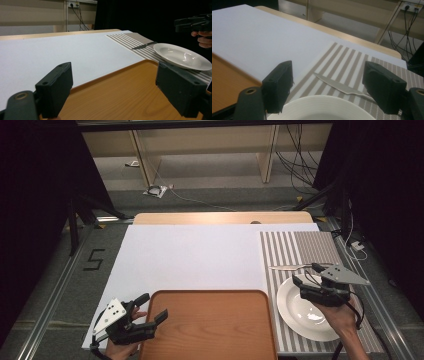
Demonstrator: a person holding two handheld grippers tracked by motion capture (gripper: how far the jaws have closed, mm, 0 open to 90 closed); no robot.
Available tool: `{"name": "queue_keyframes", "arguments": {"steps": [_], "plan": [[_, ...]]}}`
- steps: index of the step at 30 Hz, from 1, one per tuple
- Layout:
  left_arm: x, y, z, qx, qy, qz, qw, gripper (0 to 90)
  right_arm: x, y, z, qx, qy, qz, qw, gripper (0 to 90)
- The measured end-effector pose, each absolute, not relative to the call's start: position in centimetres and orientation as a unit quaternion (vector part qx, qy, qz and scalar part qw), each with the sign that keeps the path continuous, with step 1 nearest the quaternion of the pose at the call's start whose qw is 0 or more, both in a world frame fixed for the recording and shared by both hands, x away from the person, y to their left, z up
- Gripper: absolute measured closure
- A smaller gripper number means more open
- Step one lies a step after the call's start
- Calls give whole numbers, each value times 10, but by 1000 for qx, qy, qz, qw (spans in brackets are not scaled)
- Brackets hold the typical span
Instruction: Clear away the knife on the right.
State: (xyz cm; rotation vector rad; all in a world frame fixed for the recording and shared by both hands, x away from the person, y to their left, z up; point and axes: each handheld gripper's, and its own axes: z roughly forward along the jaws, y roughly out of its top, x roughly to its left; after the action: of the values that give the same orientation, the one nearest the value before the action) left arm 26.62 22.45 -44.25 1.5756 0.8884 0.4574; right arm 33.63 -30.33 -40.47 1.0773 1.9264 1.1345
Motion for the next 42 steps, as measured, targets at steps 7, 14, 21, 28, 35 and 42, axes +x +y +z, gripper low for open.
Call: {"name": "queue_keyframes", "arguments": {"steps": [7,14,21,28,35,42], "plan": [[266,225,-442,677,383,197,597,142,355,-314,-399,421,756,396,307,257],[266,225,-443,678,383,197,595,141,376,-325,-397,432,778,345,299,263],[266,225,-443,676,386,197,596,141,399,-332,-392,438,800,290,289,270],[266,224,-444,678,385,195,595,141,430,-338,-399,447,822,235,263,271],[267,225,-444,678,386,195,594,141,451,-342,-408,459,835,192,237,274],[267,225,-444,679,385,195,594,142,474,-340,-415,458,854,126,212,283]]}}
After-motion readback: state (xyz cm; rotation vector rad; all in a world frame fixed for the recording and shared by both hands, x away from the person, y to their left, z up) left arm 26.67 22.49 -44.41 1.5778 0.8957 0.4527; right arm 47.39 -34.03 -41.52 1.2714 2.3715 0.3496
